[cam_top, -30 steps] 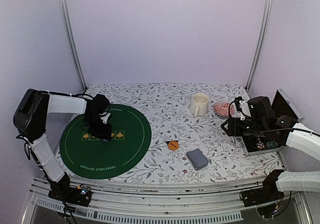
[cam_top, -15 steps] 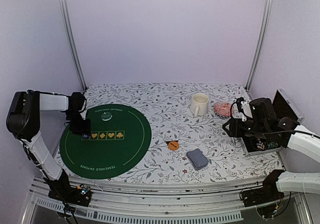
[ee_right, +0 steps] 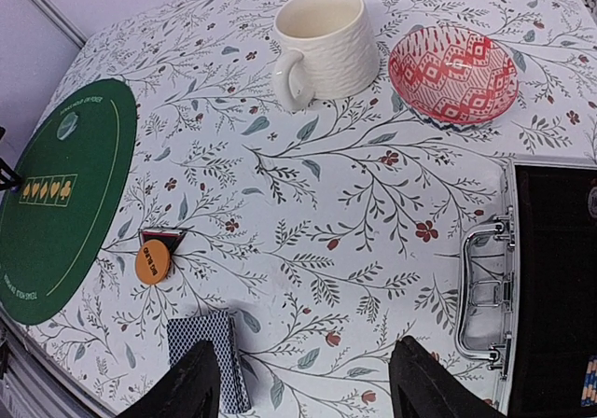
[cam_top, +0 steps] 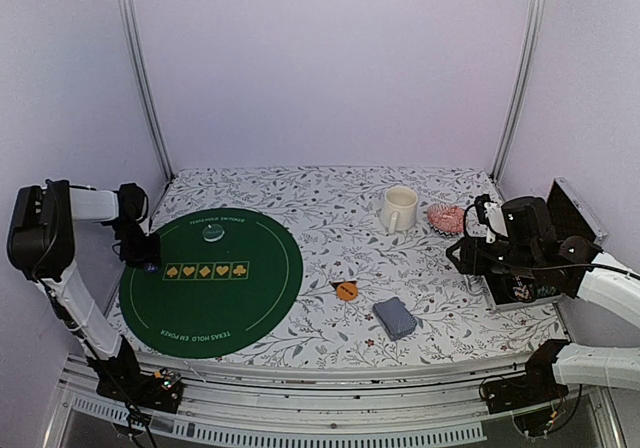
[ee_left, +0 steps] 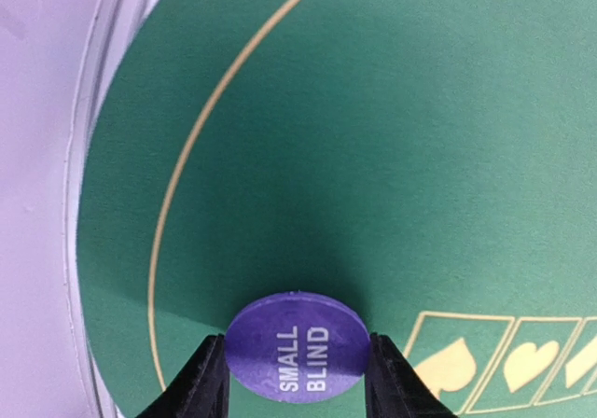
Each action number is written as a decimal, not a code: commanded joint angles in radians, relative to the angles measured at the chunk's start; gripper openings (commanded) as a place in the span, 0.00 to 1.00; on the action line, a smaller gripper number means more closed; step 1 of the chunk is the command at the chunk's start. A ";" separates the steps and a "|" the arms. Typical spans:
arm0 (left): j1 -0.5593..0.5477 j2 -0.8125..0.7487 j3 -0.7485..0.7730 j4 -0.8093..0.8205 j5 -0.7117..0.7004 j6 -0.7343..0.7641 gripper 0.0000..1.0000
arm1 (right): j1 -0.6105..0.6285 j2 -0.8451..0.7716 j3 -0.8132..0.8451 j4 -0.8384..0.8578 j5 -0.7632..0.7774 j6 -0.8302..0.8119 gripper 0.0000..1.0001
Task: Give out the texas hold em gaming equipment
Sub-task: Place the small blind button in the small blind area, then pick up the big blind button from the center of the board.
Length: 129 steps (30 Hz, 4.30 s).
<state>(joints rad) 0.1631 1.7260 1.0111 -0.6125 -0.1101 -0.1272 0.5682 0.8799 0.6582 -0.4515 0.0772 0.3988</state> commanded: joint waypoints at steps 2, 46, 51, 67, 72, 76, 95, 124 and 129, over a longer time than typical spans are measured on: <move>0.044 -0.011 0.025 0.020 -0.002 0.004 0.39 | -0.005 -0.017 -0.007 -0.006 0.015 -0.015 0.64; 0.109 0.051 0.019 0.037 0.042 0.009 0.44 | -0.005 -0.061 -0.014 -0.019 0.047 -0.033 0.66; 0.109 0.060 0.021 0.039 0.048 0.010 0.44 | -0.005 -0.061 -0.015 -0.018 0.046 -0.037 0.66; 0.109 0.061 0.017 0.046 0.066 0.011 0.43 | -0.005 -0.057 -0.020 -0.011 0.047 -0.038 0.67; 0.109 0.043 0.017 0.049 0.066 0.008 0.55 | -0.005 -0.052 -0.019 -0.010 0.032 -0.040 0.68; 0.109 -0.014 0.021 0.054 0.062 0.000 0.69 | -0.004 -0.037 -0.009 -0.015 0.002 -0.050 0.69; -0.834 -0.215 0.182 0.110 0.143 0.138 0.87 | -0.004 0.091 0.094 -0.039 -0.136 0.014 0.72; -1.187 0.417 0.506 0.175 0.060 0.448 0.73 | -0.003 0.059 0.042 -0.008 -0.220 0.140 0.70; -1.182 0.428 0.520 0.168 0.067 0.439 0.69 | -0.004 0.061 0.039 -0.005 -0.220 0.139 0.70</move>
<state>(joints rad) -1.0203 2.1380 1.5028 -0.4469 -0.0383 0.3115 0.5682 0.9565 0.7124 -0.4683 -0.1425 0.5350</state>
